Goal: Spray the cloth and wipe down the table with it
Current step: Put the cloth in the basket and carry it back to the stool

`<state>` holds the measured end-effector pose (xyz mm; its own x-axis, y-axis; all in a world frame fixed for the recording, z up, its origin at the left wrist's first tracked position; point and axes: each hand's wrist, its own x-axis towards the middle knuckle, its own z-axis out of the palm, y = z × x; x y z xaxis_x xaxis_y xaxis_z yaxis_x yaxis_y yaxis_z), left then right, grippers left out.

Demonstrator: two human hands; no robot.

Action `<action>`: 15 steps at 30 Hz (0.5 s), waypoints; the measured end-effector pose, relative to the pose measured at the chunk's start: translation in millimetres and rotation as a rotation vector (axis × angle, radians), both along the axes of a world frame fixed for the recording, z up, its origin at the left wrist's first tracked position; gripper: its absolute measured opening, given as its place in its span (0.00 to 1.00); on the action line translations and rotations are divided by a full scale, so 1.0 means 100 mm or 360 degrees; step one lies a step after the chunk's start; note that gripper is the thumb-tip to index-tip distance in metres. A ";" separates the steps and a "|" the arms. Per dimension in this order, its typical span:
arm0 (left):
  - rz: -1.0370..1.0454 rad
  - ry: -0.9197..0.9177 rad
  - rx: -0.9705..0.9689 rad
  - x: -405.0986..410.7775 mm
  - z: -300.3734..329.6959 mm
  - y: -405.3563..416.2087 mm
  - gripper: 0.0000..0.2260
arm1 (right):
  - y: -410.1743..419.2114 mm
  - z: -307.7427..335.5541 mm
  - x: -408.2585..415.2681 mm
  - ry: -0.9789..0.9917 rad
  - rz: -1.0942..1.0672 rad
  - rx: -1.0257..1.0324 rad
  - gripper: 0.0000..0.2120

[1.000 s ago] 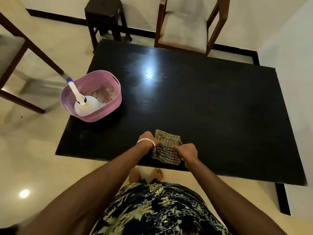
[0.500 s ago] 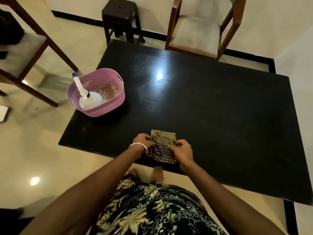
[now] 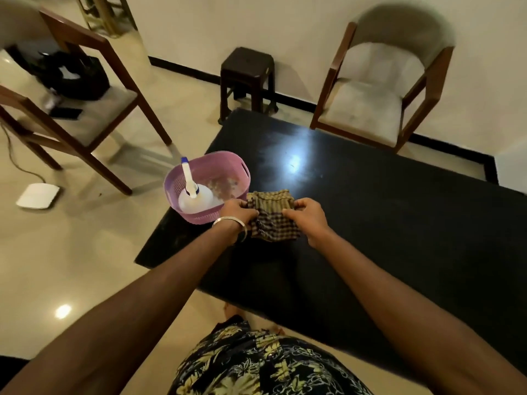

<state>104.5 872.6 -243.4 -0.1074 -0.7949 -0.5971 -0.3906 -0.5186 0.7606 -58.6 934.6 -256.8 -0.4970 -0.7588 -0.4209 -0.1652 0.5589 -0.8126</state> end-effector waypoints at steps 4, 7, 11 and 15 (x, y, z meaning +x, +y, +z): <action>0.0085 -0.0110 -0.0114 0.14 0.08 -0.35 0.02 | -0.52 0.17 0.10 0.0105 0.0147 -0.0028 0.07; 0.0162 -0.0125 -0.0174 0.18 0.21 -0.48 0.08 | -0.80 0.30 0.19 0.0237 0.0247 -0.0016 0.07; 0.0324 -0.0174 -0.0236 0.20 0.28 -0.65 0.14 | -1.16 0.33 0.29 0.0355 0.0391 0.0035 0.05; 0.0442 -0.0283 -0.0246 0.19 0.27 -0.78 0.17 | -1.42 0.36 0.40 0.0415 0.0508 0.0063 0.05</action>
